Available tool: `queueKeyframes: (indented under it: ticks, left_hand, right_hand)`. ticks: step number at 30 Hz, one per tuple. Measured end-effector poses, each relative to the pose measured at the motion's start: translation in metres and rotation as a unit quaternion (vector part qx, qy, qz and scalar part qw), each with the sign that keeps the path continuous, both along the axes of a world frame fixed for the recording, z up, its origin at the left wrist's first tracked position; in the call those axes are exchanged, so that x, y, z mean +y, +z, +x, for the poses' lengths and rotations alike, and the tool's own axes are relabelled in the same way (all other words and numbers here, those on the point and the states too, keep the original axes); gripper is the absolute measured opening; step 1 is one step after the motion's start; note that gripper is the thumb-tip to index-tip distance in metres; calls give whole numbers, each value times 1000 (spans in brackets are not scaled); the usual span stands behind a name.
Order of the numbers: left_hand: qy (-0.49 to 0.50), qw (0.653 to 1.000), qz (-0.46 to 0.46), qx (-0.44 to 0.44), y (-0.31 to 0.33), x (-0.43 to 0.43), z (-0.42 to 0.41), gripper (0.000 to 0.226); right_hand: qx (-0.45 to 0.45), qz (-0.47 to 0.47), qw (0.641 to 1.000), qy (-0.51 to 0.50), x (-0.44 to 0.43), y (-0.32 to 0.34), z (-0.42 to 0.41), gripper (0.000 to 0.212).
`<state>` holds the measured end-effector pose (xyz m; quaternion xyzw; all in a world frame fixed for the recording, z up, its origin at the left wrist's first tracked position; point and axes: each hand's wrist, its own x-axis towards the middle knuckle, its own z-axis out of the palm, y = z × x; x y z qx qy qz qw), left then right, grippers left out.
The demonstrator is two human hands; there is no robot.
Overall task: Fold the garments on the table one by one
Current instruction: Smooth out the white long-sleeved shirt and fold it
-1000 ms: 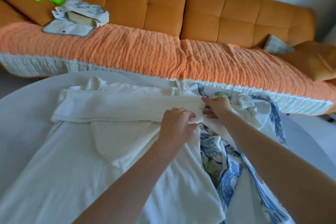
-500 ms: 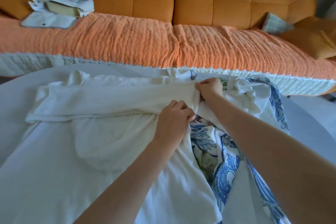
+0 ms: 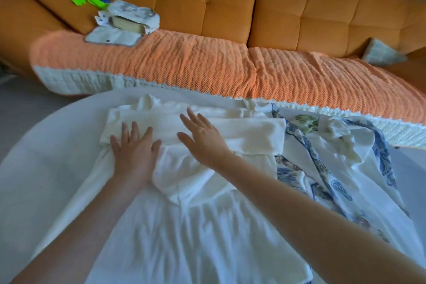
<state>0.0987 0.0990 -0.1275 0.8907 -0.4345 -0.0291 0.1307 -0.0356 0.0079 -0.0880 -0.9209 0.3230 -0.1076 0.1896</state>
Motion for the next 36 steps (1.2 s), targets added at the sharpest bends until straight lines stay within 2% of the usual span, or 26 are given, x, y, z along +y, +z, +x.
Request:
queueKeyframes:
  ticks: [3,6,9,13,17,20,22,24,27,30,33,36]
  left_hand:
    - [60,995,-76,18,-7,27,38,43]
    - [141,966,-176,130,-4,36,79,44]
    - [207,928,-193,243,4,31,106,47]
    - [191,896,-201,347,12,16,122,61]
    - [193,896,-179,358,11,-3,132,51]
    - [160,897,-220,349,12,-7,130,10]
    - [135,898,-240,344,10,-6,128,13]
    - [105,897,-261,340,13,-5,123,6]
    - [71,864,-305,393,27,-10,111,28]
    - [8,844,-314,436,48,-27,89,27]
    - [-64,855,-305,414,70,-50,52,26]
    - [-126,877,-256,387,72,-69,14,31]
  right_hand:
    - [12,61,998,17,31,-2,57,50]
    - [48,29,998,-1,56,-10,97,43]
    - [81,-45,995,-28,69,-18,119,35]
    - [108,-67,991,-49,67,-17,136,46]
    - [113,-89,988,-54,72,-13,149,57]
    - [97,-19,994,-50,80,-14,160,53]
    - [93,13,994,-48,80,-16,164,52]
    - [92,5,995,-41,77,-16,163,47]
    - [20,70,996,-49,70,-10,154,40]
    - [-132,209,965,-91,57,1,128,38]
    - [-264,302,905,-143,46,13,88,49]
    - [-305,348,868,-179,31,11,45,57]
